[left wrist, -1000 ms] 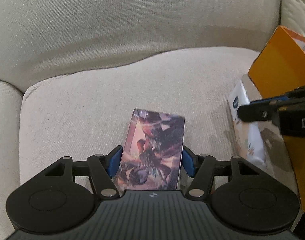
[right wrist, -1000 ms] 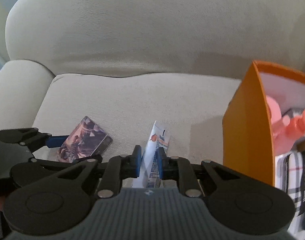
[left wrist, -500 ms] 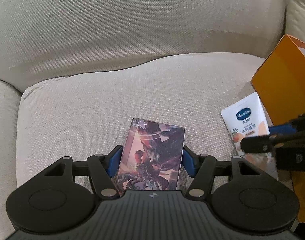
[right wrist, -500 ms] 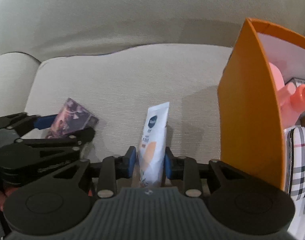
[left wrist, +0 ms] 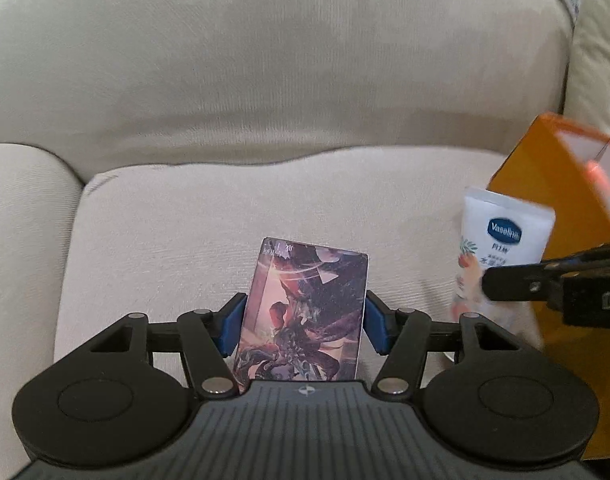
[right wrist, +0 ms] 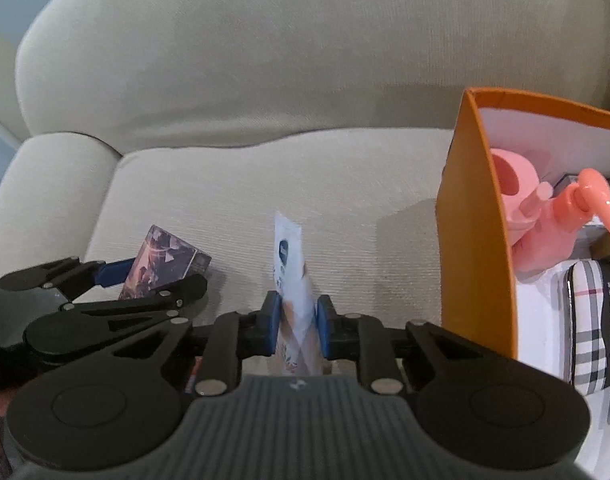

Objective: Organize rigid objects
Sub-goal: 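Carry the card deck with the left tool while the right tool lowers the Vaseline tube into the box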

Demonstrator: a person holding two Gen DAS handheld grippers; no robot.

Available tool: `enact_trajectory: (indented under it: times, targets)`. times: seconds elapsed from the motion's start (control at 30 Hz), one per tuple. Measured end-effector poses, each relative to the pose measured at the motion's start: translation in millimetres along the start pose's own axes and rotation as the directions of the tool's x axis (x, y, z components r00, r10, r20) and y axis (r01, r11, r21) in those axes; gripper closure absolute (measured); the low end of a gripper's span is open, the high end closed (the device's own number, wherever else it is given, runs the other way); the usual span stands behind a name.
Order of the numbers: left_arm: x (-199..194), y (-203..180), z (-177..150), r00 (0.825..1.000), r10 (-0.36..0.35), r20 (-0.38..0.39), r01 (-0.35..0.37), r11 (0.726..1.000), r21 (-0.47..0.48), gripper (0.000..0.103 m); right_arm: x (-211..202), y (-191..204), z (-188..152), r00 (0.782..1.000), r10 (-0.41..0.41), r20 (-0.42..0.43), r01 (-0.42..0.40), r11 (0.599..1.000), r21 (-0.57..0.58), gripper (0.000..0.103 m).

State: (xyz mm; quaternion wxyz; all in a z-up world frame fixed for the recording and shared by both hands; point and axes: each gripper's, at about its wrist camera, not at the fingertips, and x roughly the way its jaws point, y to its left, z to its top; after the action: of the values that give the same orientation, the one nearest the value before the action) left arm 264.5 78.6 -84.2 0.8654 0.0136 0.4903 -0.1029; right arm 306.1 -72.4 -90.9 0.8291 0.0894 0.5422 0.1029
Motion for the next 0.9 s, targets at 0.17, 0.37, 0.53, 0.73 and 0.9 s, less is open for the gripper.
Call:
enact_trajectory:
  times: [0.17, 0.37, 0.53, 0.73, 0.9]
  targets:
    - [-51, -22, 4, 0.998, -0.027, 0.05, 0.029, 0.999, -0.022, 0.034, -45, 5, -8, 0.995, 0.02, 0.096, -0.017, 0.999, -0.031, 0.085]
    - [-109, -62, 16, 0.989, -0.077, 0.122, 0.078, 0.997, 0.002, 0.034, -122, -8, -18, 0.97, 0.045, 0.24, -0.036, 0.998, -0.042, 0.085]
    - [-130, -103, 17, 0.983, -0.118, 0.142, 0.109, 0.991, 0.074, 0.034, -169, -34, -37, 0.948, 0.011, 0.319, -0.011, 1.0, -0.002, 0.084]
    - [-134, -164, 19, 0.983, -0.15, 0.11, 0.13, 0.976, 0.176, 0.034, -194, -95, -72, 0.942, -0.059, 0.33, 0.027, 0.995, 0.099, 0.084]
    - [-119, -212, 22, 0.982, -0.187, 0.033, 0.176, 0.962, 0.211, 0.034, -186, -137, -95, 0.955, -0.102, 0.28, 0.057, 0.985, 0.165, 0.084]
